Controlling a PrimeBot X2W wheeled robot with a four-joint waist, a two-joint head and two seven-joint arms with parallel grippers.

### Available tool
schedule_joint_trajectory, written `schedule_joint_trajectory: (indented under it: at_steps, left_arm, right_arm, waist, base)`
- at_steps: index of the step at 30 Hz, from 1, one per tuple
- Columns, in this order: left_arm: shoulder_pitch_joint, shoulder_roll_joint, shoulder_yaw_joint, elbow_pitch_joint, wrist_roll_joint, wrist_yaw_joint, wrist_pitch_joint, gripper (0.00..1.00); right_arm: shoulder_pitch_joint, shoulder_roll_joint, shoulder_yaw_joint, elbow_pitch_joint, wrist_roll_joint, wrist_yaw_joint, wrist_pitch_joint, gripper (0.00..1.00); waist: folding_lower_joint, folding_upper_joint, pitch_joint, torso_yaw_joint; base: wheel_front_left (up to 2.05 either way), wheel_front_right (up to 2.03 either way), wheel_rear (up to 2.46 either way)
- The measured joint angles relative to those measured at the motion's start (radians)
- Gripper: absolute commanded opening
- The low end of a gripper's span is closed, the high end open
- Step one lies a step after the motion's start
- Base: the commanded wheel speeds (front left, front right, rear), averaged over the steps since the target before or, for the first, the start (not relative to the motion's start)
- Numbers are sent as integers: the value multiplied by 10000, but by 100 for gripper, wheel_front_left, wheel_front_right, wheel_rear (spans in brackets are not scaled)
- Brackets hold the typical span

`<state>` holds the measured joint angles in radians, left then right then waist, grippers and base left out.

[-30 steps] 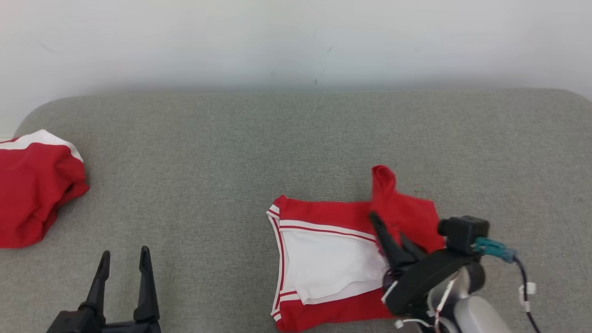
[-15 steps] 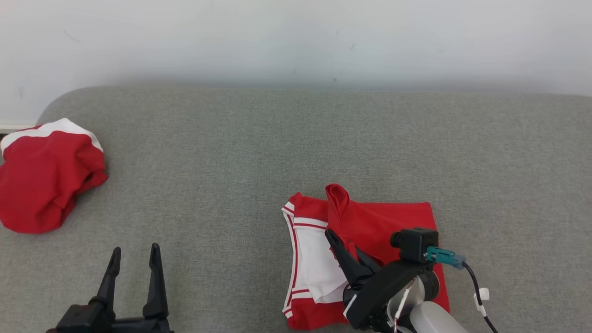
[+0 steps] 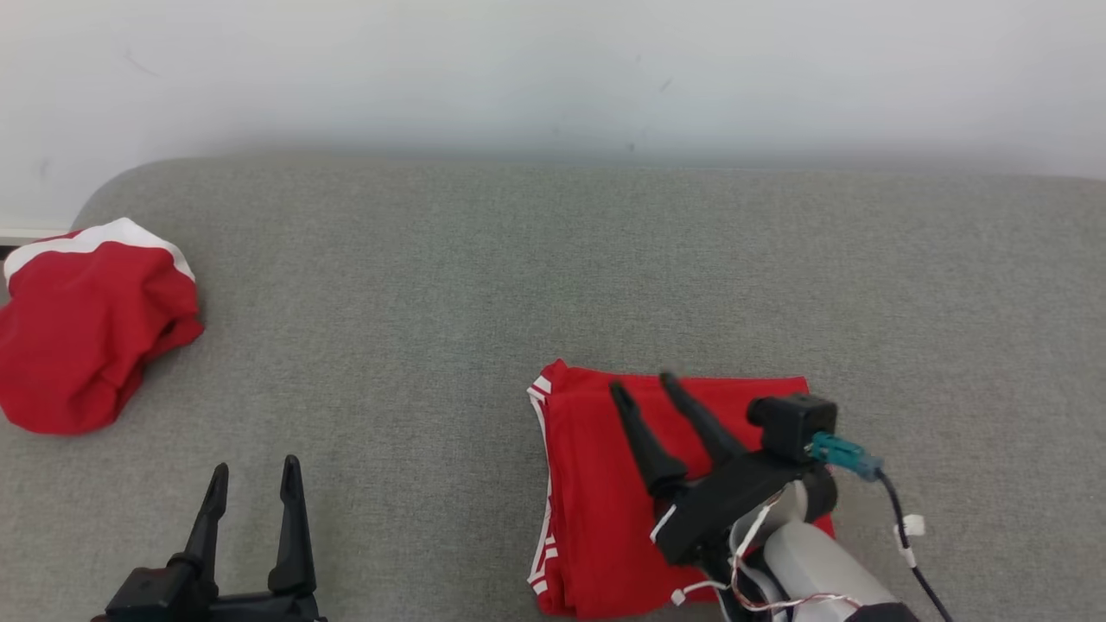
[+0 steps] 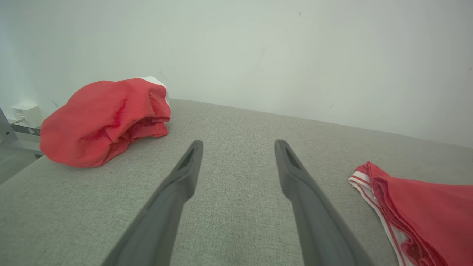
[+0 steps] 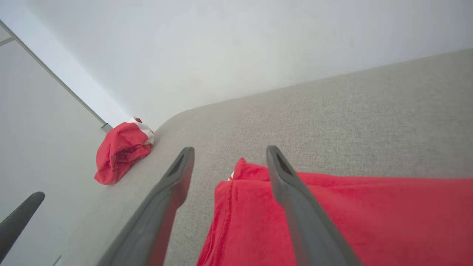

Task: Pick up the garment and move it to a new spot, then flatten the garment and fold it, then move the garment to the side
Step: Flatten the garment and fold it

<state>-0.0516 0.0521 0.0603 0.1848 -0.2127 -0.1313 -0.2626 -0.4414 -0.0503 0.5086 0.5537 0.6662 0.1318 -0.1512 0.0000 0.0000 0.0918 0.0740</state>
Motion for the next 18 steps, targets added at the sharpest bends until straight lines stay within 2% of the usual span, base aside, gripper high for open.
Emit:
schedule_joint_trajectory:
  at_steps: [3,10,18]
  left_arm:
    - [0,-2,31,10,4,0,0,100]
    - [37,25,146,-52,136,0,0,100]
    - [260,25,324,-163,261,0,0,100]
  right_arm:
    - [-63,-130,-529,-84,-385,0,-466,100]
    - [439,-963,-1923,-1055,-1053,0,-972,100]
    - [1567,-1189,-3051,-2196,-1599,0,-1066,100]
  waist:
    - [0,1,-35,-117]
    - [0,0,-157,-463]
    - [0,0,-301,-870]
  base:
    - [0,0,0]
    - [0,0,0]
    - [0,0,0]
